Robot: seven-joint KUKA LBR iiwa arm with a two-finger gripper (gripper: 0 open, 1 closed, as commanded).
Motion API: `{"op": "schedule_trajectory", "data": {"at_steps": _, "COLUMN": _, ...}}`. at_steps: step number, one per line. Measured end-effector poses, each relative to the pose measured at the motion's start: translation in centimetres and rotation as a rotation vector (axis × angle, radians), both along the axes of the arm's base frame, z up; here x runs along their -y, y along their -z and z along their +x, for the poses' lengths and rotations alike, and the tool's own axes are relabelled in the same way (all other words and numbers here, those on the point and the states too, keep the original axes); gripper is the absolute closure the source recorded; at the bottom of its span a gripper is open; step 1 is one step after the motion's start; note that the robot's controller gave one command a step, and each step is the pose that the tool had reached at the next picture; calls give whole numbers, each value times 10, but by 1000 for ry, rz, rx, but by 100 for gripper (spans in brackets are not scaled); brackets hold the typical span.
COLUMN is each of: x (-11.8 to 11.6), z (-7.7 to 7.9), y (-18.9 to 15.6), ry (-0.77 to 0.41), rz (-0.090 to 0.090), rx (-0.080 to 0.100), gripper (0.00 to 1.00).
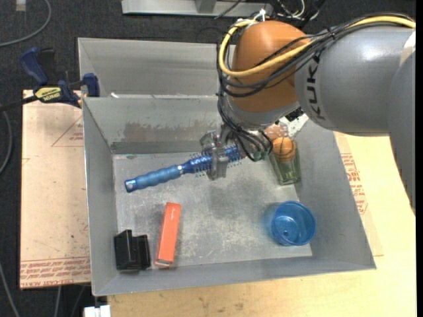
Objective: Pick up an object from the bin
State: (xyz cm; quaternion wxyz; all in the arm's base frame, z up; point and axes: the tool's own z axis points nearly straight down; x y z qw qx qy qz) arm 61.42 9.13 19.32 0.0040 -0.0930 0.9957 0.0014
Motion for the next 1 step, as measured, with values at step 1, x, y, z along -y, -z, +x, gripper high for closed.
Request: {"op": "schedule_trajectory", "data": {"at_steps": 1, "x": 1, "z": -2, "y": -46, "ry": -26, "rz": -1, "rx": -6, "gripper": 100}}
